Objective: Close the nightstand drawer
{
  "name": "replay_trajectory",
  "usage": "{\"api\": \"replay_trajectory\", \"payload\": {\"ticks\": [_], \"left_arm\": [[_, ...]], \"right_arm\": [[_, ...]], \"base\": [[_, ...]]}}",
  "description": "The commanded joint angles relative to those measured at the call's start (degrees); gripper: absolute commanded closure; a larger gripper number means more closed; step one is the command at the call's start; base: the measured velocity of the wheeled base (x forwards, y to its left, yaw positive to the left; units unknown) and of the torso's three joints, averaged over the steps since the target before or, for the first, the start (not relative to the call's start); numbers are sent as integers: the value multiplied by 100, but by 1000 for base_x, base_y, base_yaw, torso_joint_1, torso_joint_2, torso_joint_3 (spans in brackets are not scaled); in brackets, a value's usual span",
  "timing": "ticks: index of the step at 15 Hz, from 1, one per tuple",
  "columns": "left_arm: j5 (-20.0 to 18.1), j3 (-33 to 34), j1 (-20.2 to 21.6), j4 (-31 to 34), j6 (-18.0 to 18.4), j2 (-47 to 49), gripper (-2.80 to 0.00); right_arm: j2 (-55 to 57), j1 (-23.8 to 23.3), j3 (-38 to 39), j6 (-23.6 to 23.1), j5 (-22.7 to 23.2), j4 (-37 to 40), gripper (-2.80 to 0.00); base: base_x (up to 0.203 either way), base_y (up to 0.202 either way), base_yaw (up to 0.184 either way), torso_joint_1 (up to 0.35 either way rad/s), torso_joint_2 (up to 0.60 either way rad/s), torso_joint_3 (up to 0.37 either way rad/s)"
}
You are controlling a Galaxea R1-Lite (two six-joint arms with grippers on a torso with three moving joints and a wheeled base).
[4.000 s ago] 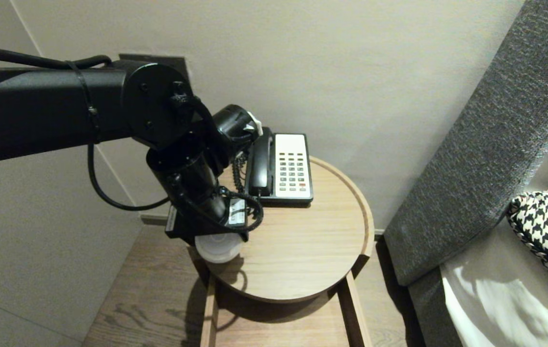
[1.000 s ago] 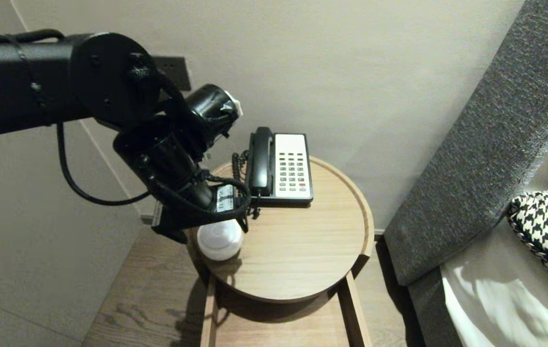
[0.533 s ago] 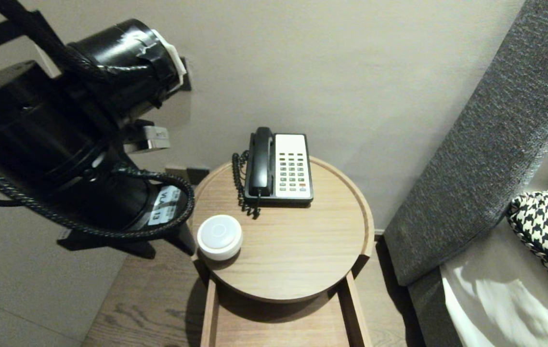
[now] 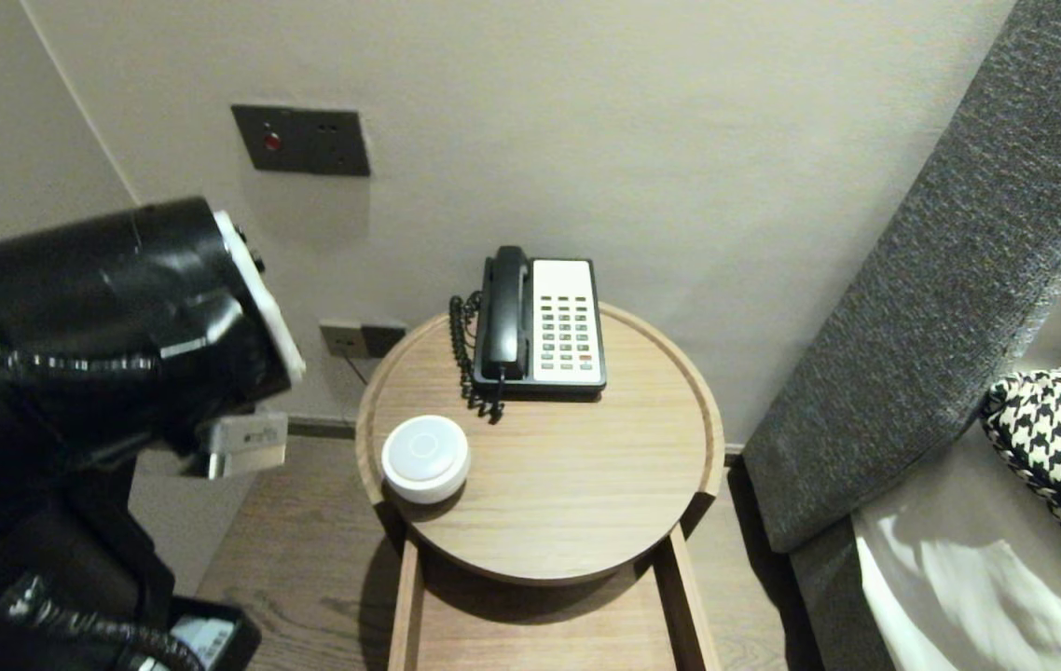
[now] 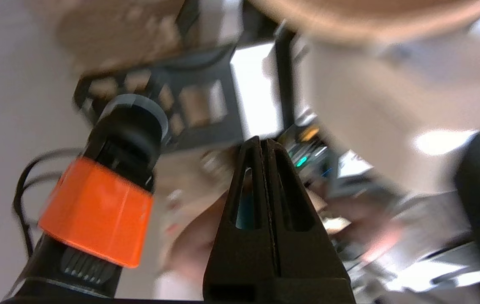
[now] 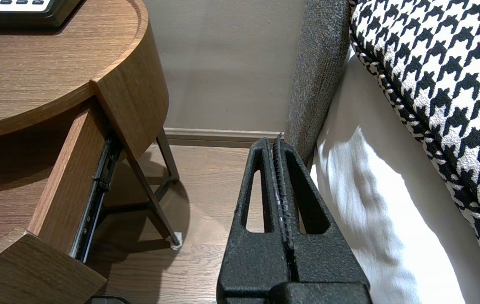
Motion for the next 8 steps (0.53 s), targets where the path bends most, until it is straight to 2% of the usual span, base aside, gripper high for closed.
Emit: {"api": "replay_trajectory", "payload": {"ticks": [1, 6, 8], "left_arm": [[-11, 687, -407, -93, -76, -87, 0], [-8, 2119, -631, -1300, -113, -147, 0], [-8, 2445, -678, -1726, -118, -66, 0]], "right_arm": [[9, 1, 229, -1, 1, -5, 0], [9, 1, 229, -1, 1, -4, 0], [9, 1, 229, -1, 1, -4, 0]], "base": [[0, 0, 0, 0, 0, 0], [0, 0, 0, 0, 0, 0], [0, 0, 0, 0, 0, 0]]}}
